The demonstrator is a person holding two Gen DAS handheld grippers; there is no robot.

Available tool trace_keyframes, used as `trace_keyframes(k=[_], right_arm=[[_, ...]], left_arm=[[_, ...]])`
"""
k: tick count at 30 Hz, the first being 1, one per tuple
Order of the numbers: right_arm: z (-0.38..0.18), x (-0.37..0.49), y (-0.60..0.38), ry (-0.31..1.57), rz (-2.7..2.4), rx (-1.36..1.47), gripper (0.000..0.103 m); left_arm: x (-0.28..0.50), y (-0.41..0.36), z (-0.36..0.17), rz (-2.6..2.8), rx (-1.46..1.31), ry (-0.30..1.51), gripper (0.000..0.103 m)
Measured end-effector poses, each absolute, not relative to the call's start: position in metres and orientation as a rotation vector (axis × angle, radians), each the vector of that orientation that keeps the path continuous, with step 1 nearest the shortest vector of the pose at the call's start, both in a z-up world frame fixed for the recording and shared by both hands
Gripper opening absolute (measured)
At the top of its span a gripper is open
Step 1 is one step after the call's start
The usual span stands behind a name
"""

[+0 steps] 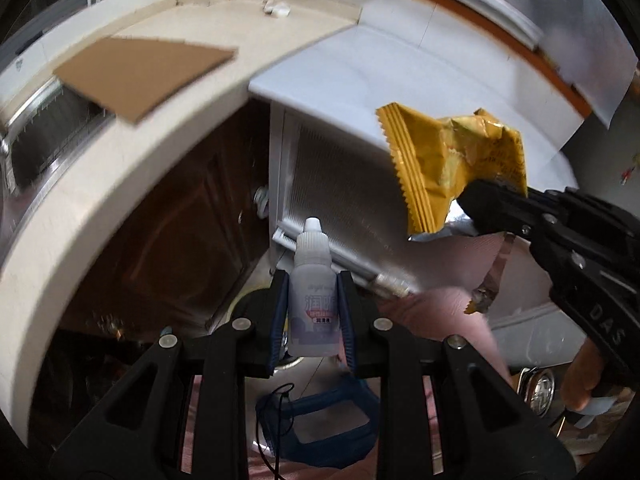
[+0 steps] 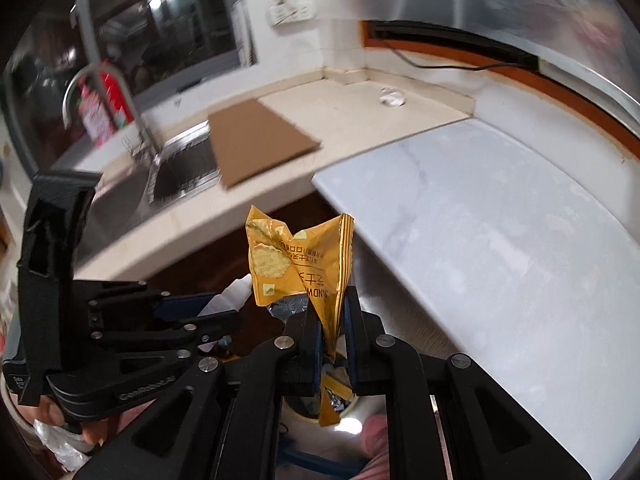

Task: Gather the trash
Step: 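Carry the yellow wrapper and white bottle down toward the floor bin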

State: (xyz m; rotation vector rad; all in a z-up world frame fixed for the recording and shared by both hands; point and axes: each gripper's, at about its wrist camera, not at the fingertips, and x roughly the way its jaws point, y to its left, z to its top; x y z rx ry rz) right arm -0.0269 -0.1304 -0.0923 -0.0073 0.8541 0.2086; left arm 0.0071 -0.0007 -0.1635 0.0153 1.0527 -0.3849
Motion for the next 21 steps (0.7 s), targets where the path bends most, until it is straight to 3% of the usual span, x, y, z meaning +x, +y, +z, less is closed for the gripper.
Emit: trace_keyframes(k=[8, 21], right_arm=[[-0.168, -0.050, -0.097, 0.915, 0.235, -0.079, 0.010], [-0.332, -0.015, -0.099, 1.062, 0.170, -0.072, 0.010]], left_arm=[[-0.009, 0.012, -0.241, -0.331, -0.022, 1.110, 0.021], [0.012, 0.032, -0.379, -0.304, -0.093, 1.259, 0.021]])
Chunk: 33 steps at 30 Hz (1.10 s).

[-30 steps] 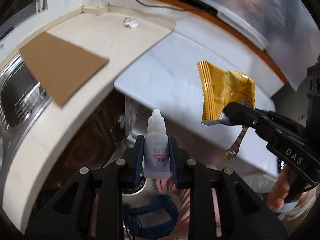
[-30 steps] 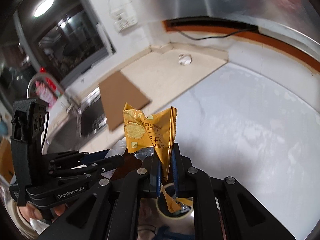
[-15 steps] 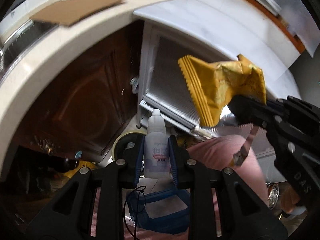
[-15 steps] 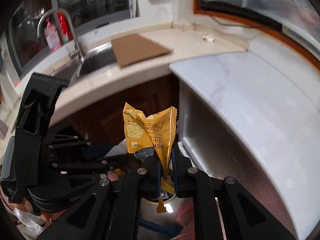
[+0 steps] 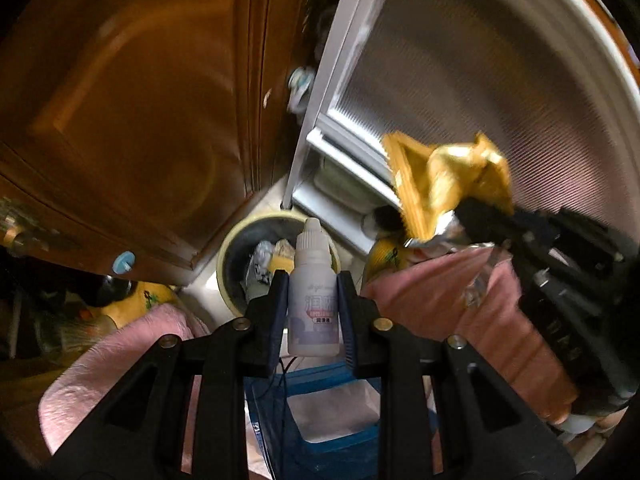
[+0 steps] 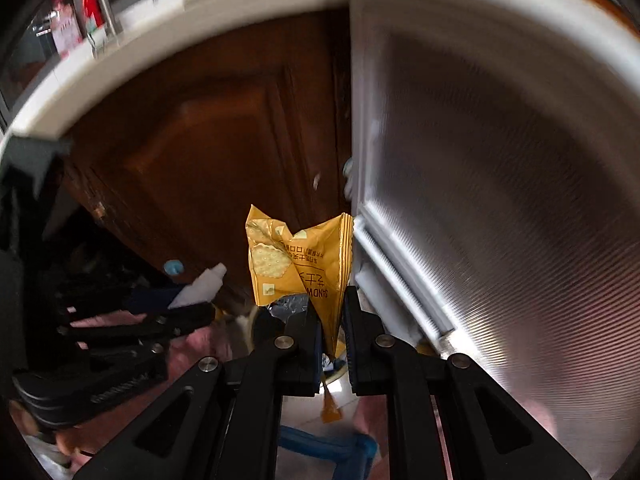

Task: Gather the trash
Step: 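Carry the yellow wrapper and white bottle down toward the floor bin, then open both grippers over the bin to drop the wrapper and bottle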

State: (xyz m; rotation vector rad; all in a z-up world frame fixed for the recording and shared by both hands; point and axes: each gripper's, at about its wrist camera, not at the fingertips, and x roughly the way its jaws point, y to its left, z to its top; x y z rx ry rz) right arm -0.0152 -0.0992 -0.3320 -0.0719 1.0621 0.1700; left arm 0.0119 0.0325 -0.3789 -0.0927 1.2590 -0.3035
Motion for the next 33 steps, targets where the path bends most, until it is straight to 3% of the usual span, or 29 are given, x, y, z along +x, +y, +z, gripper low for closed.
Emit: trace_keyframes(k=[10, 27, 29, 32, 33], right_arm=[[-0.452, 0.011, -0.103, 1.321, 0.207, 0.063, 0.010], [-0.514, 0.058, -0.097, 1.479, 0.177, 0.127, 0.013], [-0.516, 0.060, -0.097, 1.487, 0.176, 0.137, 0.018], [-0.517, 0.062, -0.095, 1.494, 0.175, 0.133, 0.039], [-0.515, 0.062, -0.094, 1.482, 0.168, 0.127, 0.040]], left_arm=[[0.046, 0.046, -0.463, -0.301, -0.185, 1.358, 0.021], [0.073, 0.053, -0.510, -0.272, -0.248, 1.461, 0.022], [0.073, 0.055, -0.511, -0.258, -0.251, 1.462, 0.029], [0.074, 0.061, -0.509, -0.225, -0.250, 1.447, 0.050], [0.074, 0.063, -0.508, -0.215, -0.250, 1.440, 0.052]])
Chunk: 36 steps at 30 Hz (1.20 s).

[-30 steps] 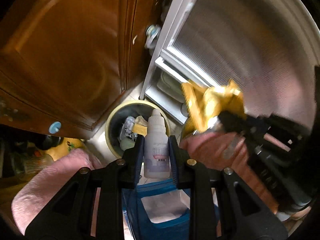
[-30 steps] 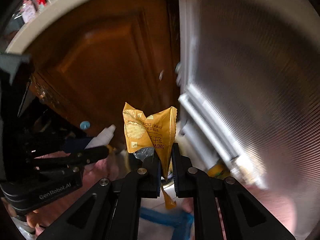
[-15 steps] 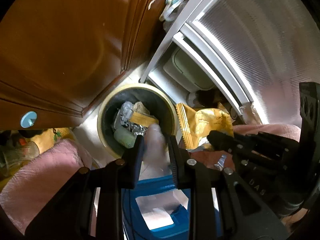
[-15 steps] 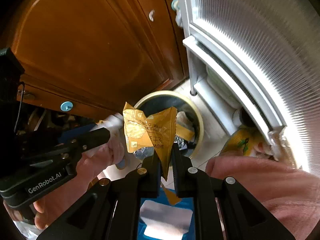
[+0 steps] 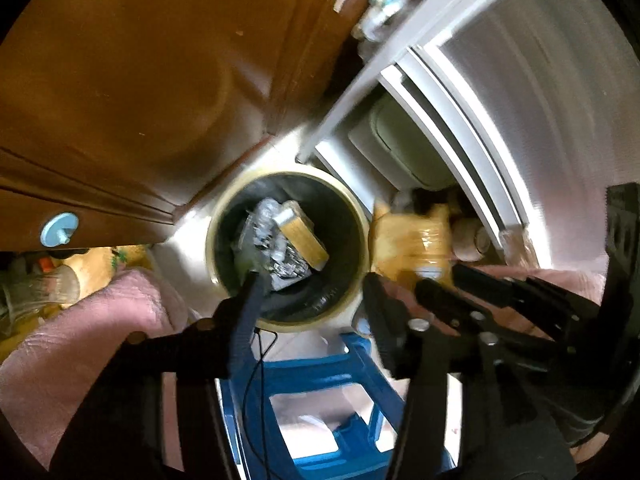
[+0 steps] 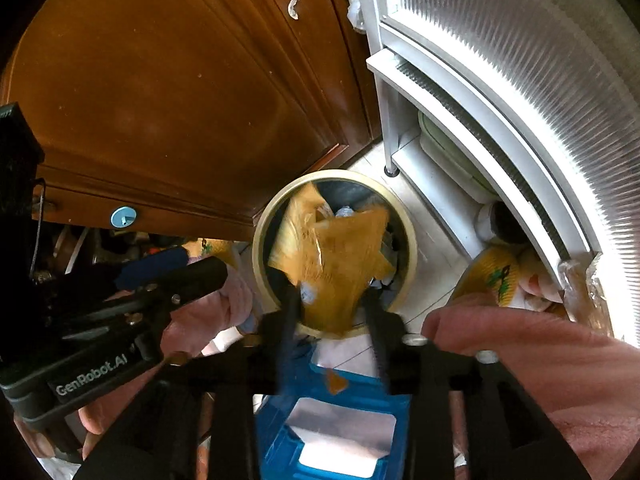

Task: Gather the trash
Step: 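Open both grippers over the bin to drop the wrapper and bottle, then raise both tools back up to the counter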

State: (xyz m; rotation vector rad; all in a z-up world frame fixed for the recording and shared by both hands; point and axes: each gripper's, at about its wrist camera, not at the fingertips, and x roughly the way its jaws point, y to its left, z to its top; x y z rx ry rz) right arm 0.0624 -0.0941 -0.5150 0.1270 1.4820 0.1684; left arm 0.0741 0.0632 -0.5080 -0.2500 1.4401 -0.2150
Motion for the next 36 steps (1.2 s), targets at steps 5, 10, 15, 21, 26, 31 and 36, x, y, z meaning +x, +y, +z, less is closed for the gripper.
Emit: trace_keyframes(k=[5, 10, 15, 21, 26, 31, 36], right_arm=[[-0.513, 0.064, -0.095, 1.478, 0.162, 0.151, 0.040], [-0.514, 0.064, -0.098, 1.485, 0.149, 0.169, 0.040], [-0.514, 0.064, -0.101, 1.489, 0.145, 0.182, 0.040], [-0.513, 0.064, -0.099, 1.485, 0.144, 0.183, 0.040], [-0.499, 0.062, -0.103, 1.426, 0.146, 0.160, 0.040], [-0.472, 0.057, -0.108, 1.346, 0.152, 0.146, 0.040], [-0.432, 0.048, -0.111, 1.262, 0.170, 0.124, 0.040]], left_arm=[[0.075, 0.071, -0.509, -0.184, -0.259, 1.442, 0.070], [0.075, 0.071, -0.507, -0.172, -0.237, 1.425, 0.080], [0.075, 0.071, -0.506, -0.159, -0.223, 1.419, 0.084], [0.074, 0.069, -0.502, -0.152, -0.194, 1.397, 0.088], [0.071, 0.063, -0.485, -0.175, -0.145, 1.354, 0.089], [0.064, 0.054, -0.454, -0.213, -0.112, 1.285, 0.089], [0.054, 0.047, -0.413, -0.235, -0.110, 1.215, 0.089]])
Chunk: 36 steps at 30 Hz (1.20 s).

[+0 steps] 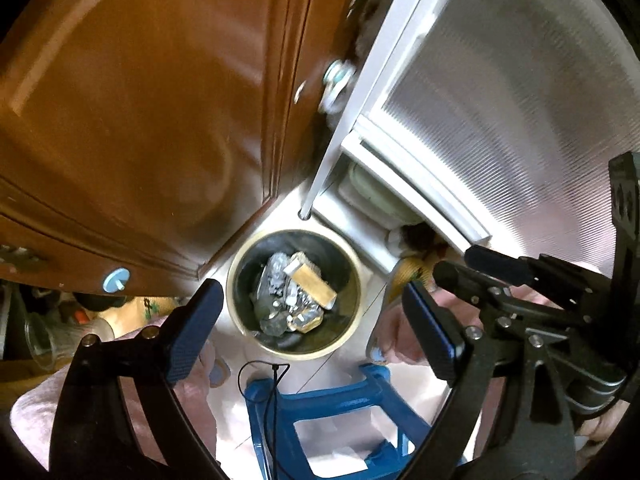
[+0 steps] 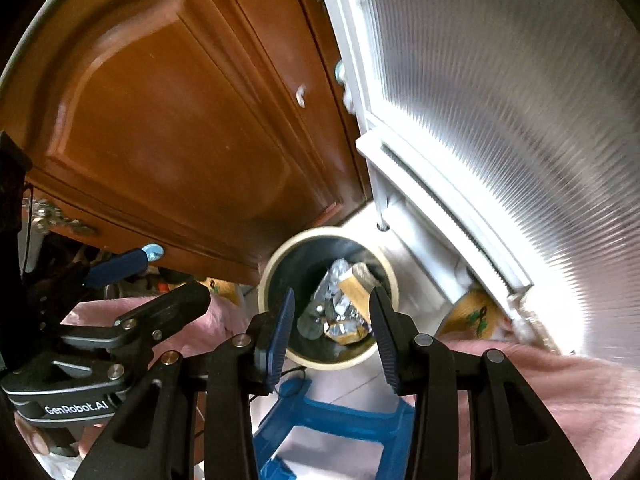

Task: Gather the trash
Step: 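Raise both tools back up to the counter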

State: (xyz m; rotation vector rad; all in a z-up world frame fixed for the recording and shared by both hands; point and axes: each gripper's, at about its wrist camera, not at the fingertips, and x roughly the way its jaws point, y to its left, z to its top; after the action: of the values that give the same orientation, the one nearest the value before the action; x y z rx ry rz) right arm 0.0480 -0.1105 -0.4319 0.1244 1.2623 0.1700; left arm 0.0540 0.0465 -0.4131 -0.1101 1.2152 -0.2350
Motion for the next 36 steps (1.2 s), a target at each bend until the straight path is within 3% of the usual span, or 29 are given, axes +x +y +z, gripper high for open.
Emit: trace_keyframes(k=[15, 21, 36], right_arm=[[-0.244, 0.035, -0.112, 0.972, 0.260, 0.096, 0.040], [-0.173, 0.043, -0.116, 0.890, 0.266, 0.069, 0.049], [-0.022, 0.118, -0.151, 0.841, 0.246, 0.071, 0.061]], left_arm=[[0.053, 0.035, -0.214, -0.264, -0.056, 0.970, 0.089], [0.072, 0.036, -0.141, -0.228, -0.021, 0.895, 0.089], [0.159, 0.048, -0.035, -0.143, 0.003, 0.867, 0.089]])
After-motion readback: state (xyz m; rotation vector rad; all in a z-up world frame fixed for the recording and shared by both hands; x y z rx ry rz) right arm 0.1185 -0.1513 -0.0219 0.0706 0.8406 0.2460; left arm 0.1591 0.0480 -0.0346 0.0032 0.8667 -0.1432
